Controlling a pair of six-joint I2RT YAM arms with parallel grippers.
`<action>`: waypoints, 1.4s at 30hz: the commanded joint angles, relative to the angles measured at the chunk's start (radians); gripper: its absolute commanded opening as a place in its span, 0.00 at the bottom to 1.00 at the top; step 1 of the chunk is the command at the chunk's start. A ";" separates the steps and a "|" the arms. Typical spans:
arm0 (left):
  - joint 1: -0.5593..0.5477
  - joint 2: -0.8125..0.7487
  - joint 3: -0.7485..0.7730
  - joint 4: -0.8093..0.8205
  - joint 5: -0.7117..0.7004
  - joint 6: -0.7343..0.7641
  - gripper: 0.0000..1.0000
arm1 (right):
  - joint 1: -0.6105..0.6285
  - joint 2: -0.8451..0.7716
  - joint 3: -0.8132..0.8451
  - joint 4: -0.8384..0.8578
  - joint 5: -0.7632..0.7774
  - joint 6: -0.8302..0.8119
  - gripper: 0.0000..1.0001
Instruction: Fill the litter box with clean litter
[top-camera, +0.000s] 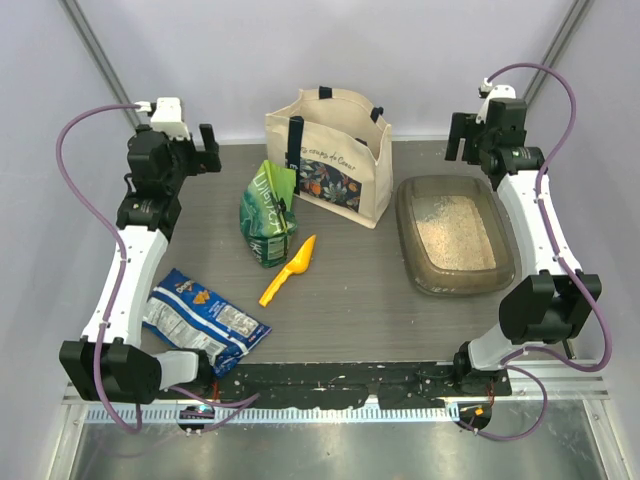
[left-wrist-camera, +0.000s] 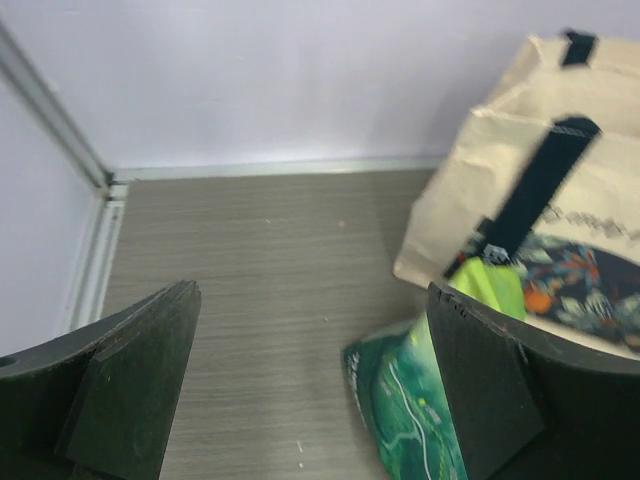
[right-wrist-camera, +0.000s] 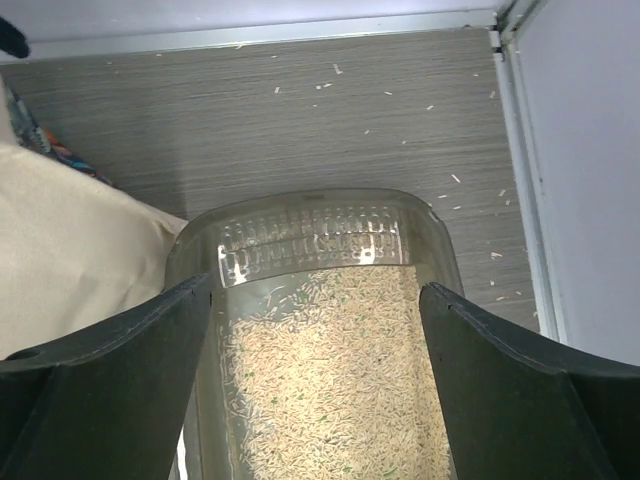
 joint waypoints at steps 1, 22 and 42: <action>-0.006 -0.022 0.012 -0.078 0.275 0.119 1.00 | 0.001 -0.049 0.036 0.019 -0.111 -0.090 0.90; -0.023 -0.054 -0.023 -0.646 0.402 0.296 1.00 | 0.564 0.060 0.091 0.038 -0.478 -0.070 0.82; 0.106 -0.282 -0.219 -0.596 -0.112 0.036 1.00 | 0.774 0.745 0.700 0.019 -0.194 0.249 0.68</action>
